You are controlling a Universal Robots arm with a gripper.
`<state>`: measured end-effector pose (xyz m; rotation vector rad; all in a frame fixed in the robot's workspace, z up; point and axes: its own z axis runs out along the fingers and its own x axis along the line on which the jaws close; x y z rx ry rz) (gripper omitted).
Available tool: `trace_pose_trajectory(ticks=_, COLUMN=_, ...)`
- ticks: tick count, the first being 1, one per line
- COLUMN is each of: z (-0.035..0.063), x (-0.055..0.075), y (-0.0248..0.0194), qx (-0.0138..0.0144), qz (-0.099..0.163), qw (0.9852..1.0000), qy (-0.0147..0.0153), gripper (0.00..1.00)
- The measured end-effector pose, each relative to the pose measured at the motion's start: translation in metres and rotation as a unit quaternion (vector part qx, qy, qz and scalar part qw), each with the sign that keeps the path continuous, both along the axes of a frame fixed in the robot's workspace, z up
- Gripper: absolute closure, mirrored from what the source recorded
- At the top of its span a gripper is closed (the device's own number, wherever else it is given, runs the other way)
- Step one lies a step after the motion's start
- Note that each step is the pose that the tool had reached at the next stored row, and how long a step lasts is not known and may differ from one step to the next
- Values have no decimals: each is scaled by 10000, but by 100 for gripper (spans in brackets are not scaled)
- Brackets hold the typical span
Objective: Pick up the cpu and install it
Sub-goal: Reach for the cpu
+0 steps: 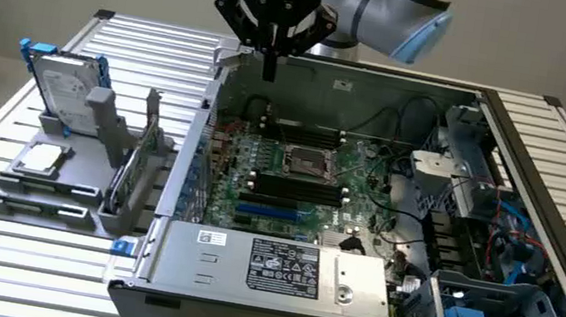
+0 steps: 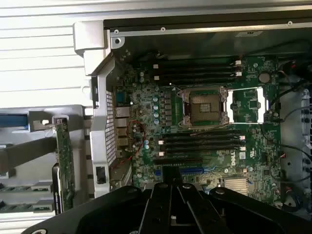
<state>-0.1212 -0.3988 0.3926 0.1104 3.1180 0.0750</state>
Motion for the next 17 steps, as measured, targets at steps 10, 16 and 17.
trace_pose_trajectory(ticks=10, z=-12, x=-207, y=52, qx=0, qz=-4, qw=10000, qy=-4, gripper=89)
trace_pose_trajectory(ticks=16, z=-68, x=-479, y=131, qx=0, qz=-3, qw=10000, qy=-3, gripper=89)
trace_pose_trajectory(ticks=17, z=-77, x=-525, y=144, qx=0, qz=-4, qw=10000, qy=-3, gripper=89)
